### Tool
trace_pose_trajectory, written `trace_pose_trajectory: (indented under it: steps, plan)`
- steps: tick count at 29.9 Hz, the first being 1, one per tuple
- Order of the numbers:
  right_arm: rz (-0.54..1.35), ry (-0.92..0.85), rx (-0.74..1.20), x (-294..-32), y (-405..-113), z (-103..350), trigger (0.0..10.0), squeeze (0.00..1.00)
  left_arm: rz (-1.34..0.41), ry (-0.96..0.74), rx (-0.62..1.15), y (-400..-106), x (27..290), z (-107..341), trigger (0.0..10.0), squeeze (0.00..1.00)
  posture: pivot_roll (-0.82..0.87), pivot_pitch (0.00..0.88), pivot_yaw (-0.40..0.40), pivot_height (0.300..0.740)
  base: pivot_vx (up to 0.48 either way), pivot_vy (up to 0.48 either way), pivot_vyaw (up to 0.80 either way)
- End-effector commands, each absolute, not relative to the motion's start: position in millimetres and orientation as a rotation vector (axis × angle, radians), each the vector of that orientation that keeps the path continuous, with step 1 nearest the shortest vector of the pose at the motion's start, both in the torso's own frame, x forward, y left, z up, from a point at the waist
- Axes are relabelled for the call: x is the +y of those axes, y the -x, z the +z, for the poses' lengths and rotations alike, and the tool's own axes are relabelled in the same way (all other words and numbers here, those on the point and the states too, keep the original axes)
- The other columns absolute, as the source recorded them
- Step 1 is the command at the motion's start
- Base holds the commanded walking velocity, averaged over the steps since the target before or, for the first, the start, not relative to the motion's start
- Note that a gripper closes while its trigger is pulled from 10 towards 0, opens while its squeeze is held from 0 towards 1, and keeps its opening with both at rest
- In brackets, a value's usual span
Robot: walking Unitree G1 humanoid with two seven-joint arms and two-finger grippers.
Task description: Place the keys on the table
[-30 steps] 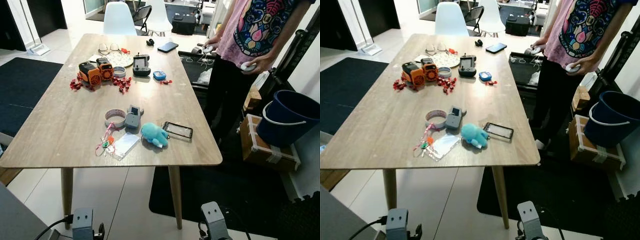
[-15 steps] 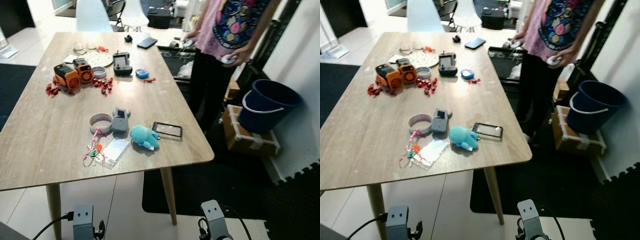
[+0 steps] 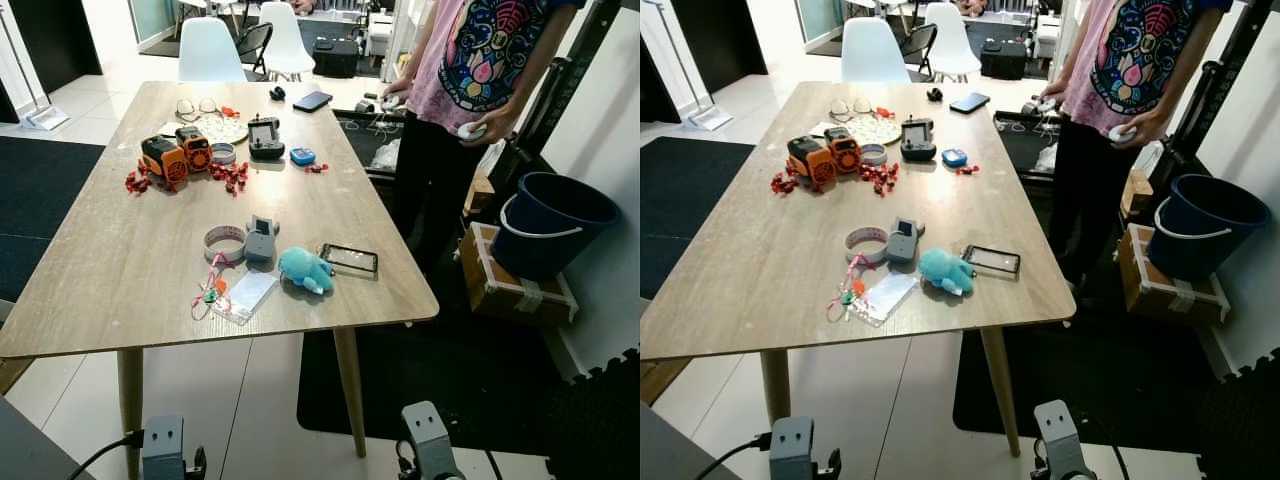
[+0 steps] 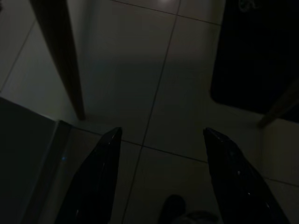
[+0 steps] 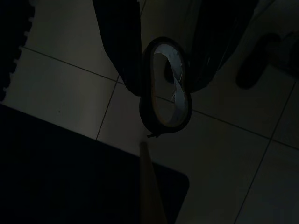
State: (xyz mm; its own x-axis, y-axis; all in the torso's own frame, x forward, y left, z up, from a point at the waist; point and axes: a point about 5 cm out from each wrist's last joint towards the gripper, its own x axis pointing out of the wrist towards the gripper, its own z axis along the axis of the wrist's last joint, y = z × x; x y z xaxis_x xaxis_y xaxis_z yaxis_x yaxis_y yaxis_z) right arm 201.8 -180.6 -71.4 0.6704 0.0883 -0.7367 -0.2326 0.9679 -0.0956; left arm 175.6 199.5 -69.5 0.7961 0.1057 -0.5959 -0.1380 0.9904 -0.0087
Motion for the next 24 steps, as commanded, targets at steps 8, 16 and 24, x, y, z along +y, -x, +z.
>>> trace_pose_trajectory:
  steps: [8,16,24]
  plan:
    - [0.182,0.192,0.837,-182.5,-199.7,-72.7,10.0,0.0,0.129,0.073,0.635,-171.7,197.4,-71.0,10.0,0.0,0.08,0.058,-0.065,0.74,0.0,0.0,0.0]
    - [0.183,0.193,0.836,-182.3,-200.2,-72.5,10.0,0.0,0.131,0.08,0.632,-172.2,196.7,-70.8,10.0,0.0,0.08,0.058,-0.066,0.74,-0.2,0.0,0.0]
    - [0.185,0.192,0.834,-181.5,-200.5,-72.4,10.0,0.0,0.13,0.084,0.631,-172.0,196.5,-70.8,10.0,0.0,0.08,0.06,-0.065,0.74,-0.342,0.0,0.0]
